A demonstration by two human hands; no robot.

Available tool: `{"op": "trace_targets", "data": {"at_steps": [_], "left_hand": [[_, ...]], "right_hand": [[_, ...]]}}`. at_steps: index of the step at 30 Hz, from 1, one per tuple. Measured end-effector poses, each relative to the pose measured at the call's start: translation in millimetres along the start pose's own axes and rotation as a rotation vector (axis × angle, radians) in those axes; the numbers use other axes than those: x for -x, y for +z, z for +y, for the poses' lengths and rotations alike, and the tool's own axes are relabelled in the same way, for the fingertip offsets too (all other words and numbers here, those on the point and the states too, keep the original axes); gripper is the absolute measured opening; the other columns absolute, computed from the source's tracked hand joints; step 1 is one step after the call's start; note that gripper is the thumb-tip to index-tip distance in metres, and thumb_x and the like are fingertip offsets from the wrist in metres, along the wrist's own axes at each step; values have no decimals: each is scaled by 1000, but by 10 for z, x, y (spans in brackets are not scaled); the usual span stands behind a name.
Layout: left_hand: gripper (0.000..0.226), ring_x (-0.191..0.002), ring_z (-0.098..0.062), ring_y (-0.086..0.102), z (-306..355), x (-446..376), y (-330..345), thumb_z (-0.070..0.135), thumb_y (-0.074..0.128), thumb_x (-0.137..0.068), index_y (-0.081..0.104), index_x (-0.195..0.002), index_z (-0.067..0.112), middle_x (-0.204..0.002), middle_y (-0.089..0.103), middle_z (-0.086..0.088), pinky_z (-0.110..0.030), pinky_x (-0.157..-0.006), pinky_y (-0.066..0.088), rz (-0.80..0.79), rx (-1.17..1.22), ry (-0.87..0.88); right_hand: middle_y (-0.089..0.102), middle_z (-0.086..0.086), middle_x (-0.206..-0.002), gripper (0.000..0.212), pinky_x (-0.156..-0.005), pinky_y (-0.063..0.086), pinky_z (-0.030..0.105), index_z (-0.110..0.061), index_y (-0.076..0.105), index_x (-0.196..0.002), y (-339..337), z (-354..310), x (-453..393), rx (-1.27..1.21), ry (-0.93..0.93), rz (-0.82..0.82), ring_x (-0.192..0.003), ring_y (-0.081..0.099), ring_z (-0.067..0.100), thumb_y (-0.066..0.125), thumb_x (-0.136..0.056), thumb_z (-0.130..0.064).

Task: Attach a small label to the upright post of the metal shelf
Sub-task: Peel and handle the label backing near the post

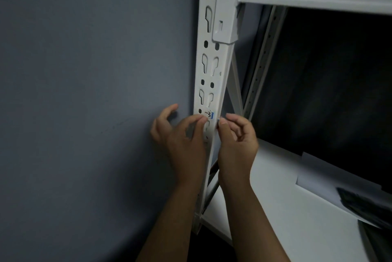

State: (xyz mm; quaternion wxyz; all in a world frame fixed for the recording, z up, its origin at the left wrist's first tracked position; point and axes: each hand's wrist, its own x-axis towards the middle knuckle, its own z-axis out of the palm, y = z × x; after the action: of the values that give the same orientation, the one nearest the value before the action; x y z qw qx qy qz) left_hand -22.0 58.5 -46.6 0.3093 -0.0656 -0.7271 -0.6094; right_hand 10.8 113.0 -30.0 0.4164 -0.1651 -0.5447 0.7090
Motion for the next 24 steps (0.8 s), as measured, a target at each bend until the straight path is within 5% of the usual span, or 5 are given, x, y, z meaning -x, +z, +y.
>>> {"op": "trace_targets", "data": {"at_steps": [6, 9, 14, 19, 24], "left_hand": [[22, -126, -7, 25, 75, 8, 9, 19, 76, -75, 66, -74, 38, -131, 44, 16, 6, -84, 22, -34, 88, -125], [18, -129, -8, 26, 63, 8, -11, 18, 75, -76, 67, -74, 34, -133, 44, 13, 8, -86, 19, -60, 93, -123], [28, -127, -4, 24, 52, -5, 0, 17, 72, -79, 59, -69, 40, -130, 40, 17, 2, -94, 19, -124, 52, -72], [25, -124, -3, 24, 6, -12, -23, 24, 75, -76, 59, -67, 42, -121, 39, 24, -42, -106, 30, -94, 3, -47], [17, -124, -5, 26, 38, 4, -10, 22, 76, -75, 67, -74, 36, -129, 44, 15, -22, -104, 30, -35, 61, -32]], "right_hand": [[68, -11, -70, 8, -75, 56, 23, -8, 62, -89, -47, 0, -17, -7, 53, -36, -72, 66, 2, 64, -87, -1], [67, 6, -77, 9, -79, 56, 28, -9, 63, -87, -82, 10, -44, -13, 80, -62, -76, 66, 10, 65, -86, 0], [66, 6, -79, 9, -77, 56, 22, -11, 64, -88, -111, 5, -35, 35, 58, -104, -75, 65, 10, 65, -87, -2], [67, 0, -77, 11, -71, 54, 15, -9, 62, -91, -112, -33, -29, 14, 43, -115, -73, 67, 4, 63, -86, 2], [67, 3, -76, 12, -76, 56, 21, -8, 62, -91, -118, -25, -48, 0, 51, -116, -74, 67, 7, 64, -86, 2]]}}
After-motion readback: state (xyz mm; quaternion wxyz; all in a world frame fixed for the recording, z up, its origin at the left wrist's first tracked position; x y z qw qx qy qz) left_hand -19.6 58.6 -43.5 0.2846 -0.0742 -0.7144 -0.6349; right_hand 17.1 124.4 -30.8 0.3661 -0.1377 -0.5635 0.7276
